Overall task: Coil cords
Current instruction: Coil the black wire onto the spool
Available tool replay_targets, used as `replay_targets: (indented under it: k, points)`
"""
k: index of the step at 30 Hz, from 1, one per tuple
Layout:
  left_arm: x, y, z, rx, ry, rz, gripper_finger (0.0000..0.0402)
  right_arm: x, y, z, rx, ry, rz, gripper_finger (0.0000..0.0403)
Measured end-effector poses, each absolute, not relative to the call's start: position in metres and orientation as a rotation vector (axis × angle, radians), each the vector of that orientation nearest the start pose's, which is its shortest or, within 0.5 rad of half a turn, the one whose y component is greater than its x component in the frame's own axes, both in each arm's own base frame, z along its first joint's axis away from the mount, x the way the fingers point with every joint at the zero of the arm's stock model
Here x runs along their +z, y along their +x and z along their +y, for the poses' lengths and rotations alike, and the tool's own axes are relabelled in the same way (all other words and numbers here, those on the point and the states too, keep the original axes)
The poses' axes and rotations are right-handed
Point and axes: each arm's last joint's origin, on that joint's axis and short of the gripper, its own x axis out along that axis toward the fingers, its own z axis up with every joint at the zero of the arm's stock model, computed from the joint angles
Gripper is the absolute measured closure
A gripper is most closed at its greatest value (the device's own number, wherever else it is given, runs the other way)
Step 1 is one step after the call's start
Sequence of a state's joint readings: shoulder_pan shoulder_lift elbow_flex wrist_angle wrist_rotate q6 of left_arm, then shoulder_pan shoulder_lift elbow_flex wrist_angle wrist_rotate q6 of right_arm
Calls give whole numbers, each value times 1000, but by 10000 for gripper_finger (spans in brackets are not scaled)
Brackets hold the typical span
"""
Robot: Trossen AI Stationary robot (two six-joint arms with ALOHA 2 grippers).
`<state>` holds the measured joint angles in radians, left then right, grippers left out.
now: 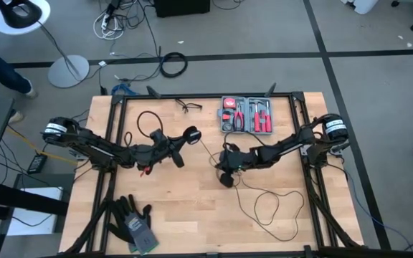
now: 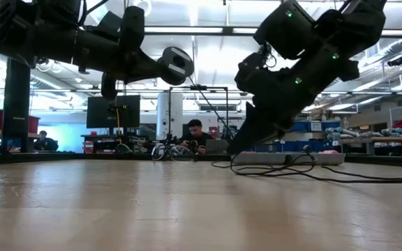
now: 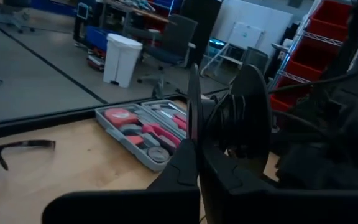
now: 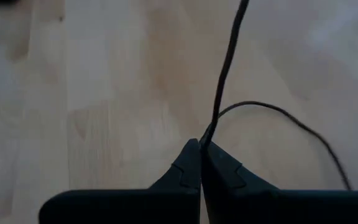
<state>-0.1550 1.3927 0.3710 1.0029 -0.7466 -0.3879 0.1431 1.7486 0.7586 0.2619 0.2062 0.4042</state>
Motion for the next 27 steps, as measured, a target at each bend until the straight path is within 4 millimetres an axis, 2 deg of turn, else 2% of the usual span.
replay_targets:
  k: [9,15,23,27]
  points:
    - [159,257,-28,522,-375,-155,401,135,308,53,-190,267,764,402]
    - [142,269,-30,431,-330,-167,401,151,292,60,-196,281,819,399]
    - [150,274,-28,387,-238,-171,401,173,282,72,-138,261,776,371]
    - [154,270,-27,388,-196,-164,401,182,271,68,-206,224,792,351]
